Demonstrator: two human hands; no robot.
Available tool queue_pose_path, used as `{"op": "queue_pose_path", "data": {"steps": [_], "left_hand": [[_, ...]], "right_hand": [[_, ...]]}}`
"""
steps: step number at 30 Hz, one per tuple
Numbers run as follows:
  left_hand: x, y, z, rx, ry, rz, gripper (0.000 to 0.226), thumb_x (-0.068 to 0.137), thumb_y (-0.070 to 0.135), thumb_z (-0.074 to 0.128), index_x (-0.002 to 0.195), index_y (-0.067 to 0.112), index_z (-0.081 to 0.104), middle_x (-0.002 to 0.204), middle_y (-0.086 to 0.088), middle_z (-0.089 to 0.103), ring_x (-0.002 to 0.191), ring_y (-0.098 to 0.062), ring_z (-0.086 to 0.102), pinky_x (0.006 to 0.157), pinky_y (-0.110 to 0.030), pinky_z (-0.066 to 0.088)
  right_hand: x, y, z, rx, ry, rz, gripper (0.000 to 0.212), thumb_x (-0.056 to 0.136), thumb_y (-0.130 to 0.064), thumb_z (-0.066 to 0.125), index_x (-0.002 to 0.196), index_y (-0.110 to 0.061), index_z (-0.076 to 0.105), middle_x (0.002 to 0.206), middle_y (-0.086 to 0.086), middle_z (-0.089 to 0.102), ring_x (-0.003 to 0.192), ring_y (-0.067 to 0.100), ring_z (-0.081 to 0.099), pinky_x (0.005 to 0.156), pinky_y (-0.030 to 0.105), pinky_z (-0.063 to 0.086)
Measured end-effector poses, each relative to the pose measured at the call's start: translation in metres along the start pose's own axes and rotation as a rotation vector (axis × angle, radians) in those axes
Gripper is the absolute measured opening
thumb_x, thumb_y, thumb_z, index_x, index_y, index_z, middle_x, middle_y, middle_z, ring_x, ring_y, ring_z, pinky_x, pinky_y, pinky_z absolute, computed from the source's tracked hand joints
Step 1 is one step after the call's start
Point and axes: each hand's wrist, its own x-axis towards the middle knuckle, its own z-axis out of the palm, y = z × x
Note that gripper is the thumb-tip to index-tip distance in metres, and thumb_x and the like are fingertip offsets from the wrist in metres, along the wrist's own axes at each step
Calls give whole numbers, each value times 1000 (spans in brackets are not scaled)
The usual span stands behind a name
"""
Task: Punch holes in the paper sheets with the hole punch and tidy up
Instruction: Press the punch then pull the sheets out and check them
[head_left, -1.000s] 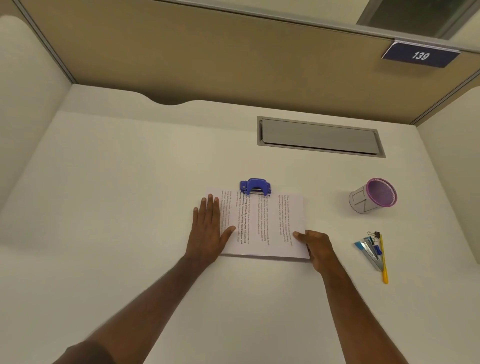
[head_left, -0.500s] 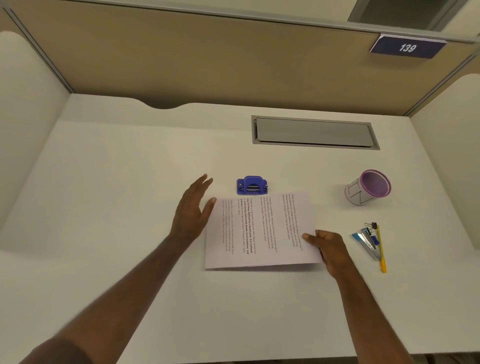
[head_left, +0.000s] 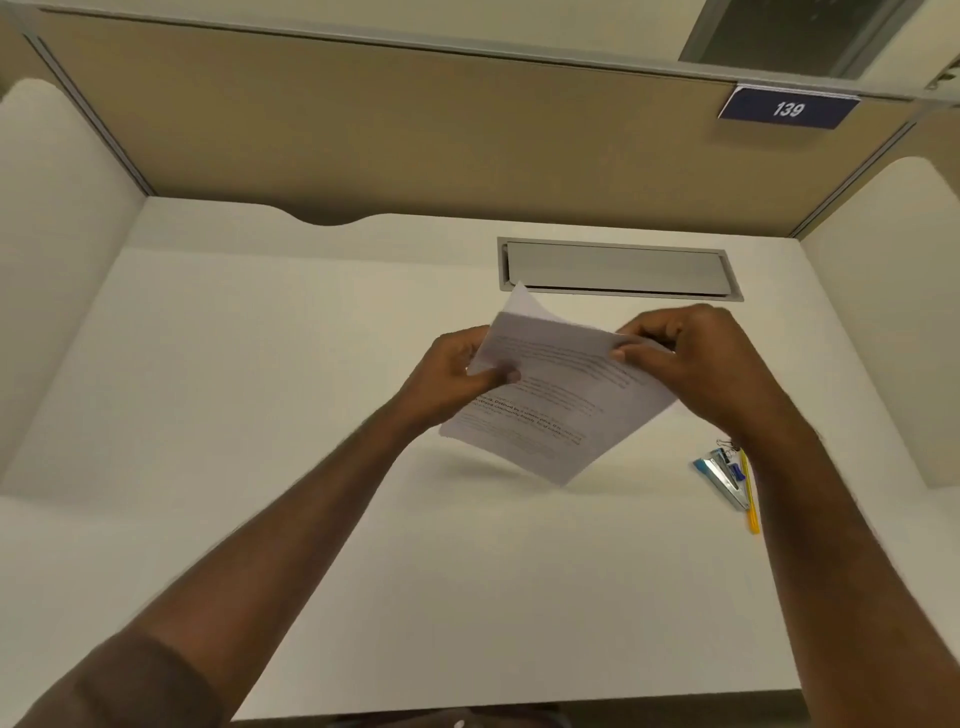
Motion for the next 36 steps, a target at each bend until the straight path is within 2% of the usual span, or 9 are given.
{"op": "queue_pose_path", "data": {"steps": [3, 7, 9, 13, 18, 26, 29, 33, 36], "left_hand": [[-7, -1, 1, -46, 111, -12, 37, 89, 23, 76, 80, 58, 71, 81, 33, 72, 74, 12, 66, 64, -5, 47], [-20, -10, 6, -183, 246, -24, 34, 84, 22, 78, 85, 56, 74, 84, 29, 74, 77, 7, 68, 70, -12, 53], [-25, -17, 10, -258, 305, -40, 40, 85, 15, 79, 89, 54, 75, 88, 25, 76, 82, 4, 70, 71, -14, 55], [-32, -27, 18, -330, 370, -96, 42, 84, 8, 79, 88, 50, 77, 89, 21, 78, 82, 2, 72, 69, -12, 53], [-32, -28, 23, -336, 352, -111, 40, 79, 9, 83, 89, 47, 78, 92, 19, 79, 85, -2, 73, 72, -14, 54], [-37, -24, 12, -368, 313, -79, 37, 69, 29, 88, 101, 39, 73, 106, 7, 79, 98, -14, 75, 80, -21, 58], [-39, -32, 12, -353, 227, -160, 35, 69, 29, 89, 101, 37, 76, 109, 5, 79, 103, -16, 74, 86, -26, 60], [-36, -41, 21, -260, 243, -267, 25, 79, 11, 84, 78, 35, 76, 77, 20, 76, 72, 7, 67, 66, -9, 49], [-36, -40, 23, -258, 306, -267, 29, 79, 13, 85, 79, 41, 76, 77, 22, 75, 72, 7, 67, 66, -9, 51]], "right_hand": [[1, -21, 1, -99, 18, -69, 13, 93, -28, 65, 95, -34, 77, 84, -15, 72, 77, 11, 62, 61, 27, 47], [-6, -15, 10, 99, 45, -113, 19, 86, -43, 68, 104, -39, 73, 94, -27, 71, 87, 5, 65, 65, 18, 51], [-11, 0, 21, 314, 93, -108, 32, 83, -44, 72, 115, -38, 70, 103, -23, 72, 94, 5, 67, 69, 14, 52], [-28, 31, 67, 876, 194, 21, 43, 84, 0, 72, 120, -24, 67, 103, -6, 77, 95, 10, 70, 83, 21, 55], [-35, 43, 108, 749, 285, 165, 31, 86, -14, 75, 88, -45, 77, 89, -20, 77, 81, 3, 71, 77, 22, 57], [-35, 39, 99, 835, 351, 112, 19, 87, -34, 70, 93, -51, 75, 94, -23, 76, 82, 3, 71, 72, 14, 56], [-36, 47, 110, 922, 314, 160, 13, 85, -29, 73, 93, -38, 79, 96, -14, 78, 84, 7, 71, 79, 25, 58], [-37, 52, 130, 935, 254, 254, 33, 86, -7, 74, 87, -40, 78, 86, -16, 77, 82, 3, 69, 85, 36, 55], [-39, 50, 131, 922, 268, 245, 33, 85, -16, 76, 90, -48, 76, 87, -18, 76, 84, 4, 70, 82, 29, 58]]}}
